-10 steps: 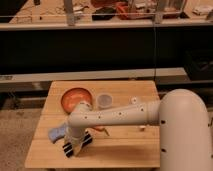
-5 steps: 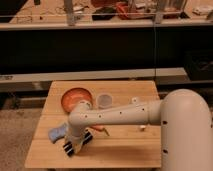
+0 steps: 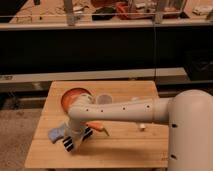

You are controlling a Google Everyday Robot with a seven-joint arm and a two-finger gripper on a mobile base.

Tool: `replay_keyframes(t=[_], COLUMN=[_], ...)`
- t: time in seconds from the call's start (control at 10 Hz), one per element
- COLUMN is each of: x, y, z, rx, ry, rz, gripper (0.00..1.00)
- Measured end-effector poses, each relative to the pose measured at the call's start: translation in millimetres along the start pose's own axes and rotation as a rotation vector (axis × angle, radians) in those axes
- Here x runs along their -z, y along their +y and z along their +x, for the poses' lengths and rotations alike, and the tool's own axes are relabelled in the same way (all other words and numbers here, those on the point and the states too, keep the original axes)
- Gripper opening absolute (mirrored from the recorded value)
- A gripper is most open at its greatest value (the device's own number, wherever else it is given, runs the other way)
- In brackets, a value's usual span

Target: Place the eraser on the white sponge

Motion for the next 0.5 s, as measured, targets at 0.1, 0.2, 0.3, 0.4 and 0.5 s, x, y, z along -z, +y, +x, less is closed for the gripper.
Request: replay_keyframes(t=[0.1,0.2,0.3,0.4,0.5], x=[9,18,23,24,22], y=[-5,-14,-23,-31,-39], z=[1,0,0,3,2], rx=[-0.002,0.002,0.011,0.017,0.024], ry=[0.003,0.008,0.018,0.03,0.037], rz=[0.007,0.013,0.021,0.027,0.028], gripper=[0.0,0.0,0.0,0.0,0.0])
